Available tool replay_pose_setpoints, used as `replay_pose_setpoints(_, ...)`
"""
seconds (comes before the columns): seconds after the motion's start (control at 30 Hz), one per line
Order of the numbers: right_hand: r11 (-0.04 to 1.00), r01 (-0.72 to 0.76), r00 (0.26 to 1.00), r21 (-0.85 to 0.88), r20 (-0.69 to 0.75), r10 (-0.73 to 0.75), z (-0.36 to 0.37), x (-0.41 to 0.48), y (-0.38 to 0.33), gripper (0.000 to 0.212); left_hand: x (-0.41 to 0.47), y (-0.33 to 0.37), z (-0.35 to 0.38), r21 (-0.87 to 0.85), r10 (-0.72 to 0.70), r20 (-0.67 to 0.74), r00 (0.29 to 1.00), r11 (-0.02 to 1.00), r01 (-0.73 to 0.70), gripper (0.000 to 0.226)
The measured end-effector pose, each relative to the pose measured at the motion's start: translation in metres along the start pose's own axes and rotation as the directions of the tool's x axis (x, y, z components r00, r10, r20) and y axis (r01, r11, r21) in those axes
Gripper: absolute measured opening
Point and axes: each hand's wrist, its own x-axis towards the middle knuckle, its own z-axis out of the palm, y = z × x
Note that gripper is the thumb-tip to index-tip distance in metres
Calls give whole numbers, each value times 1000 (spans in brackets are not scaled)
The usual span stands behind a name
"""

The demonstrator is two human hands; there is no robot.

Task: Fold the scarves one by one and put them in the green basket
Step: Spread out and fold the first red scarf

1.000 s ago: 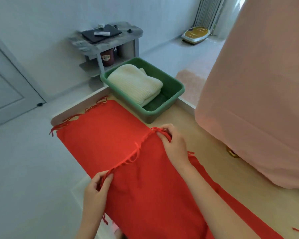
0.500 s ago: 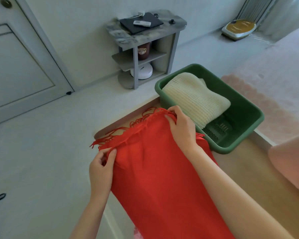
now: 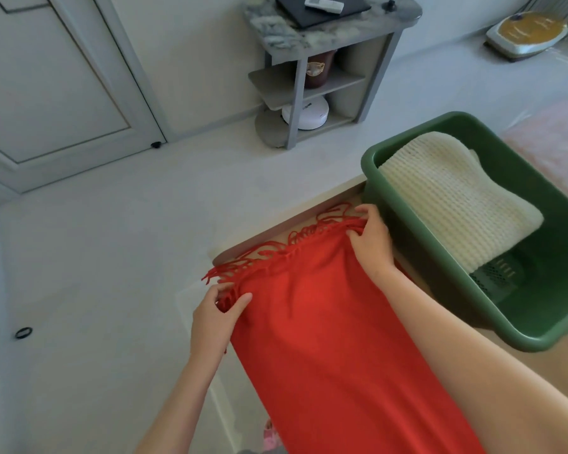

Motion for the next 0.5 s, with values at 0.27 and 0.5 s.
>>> replay_pose_setpoints(0.27,985,80,981,153,-185,-51,7,11,1,32,5,-7,-2,-55,46,-181,982,997,-57,13)
replay_pose_setpoints(0.5,977,164,986,-138,-2,-166,14,8,27,38,10,-17,7,53,105,-288,952,994,-94,25)
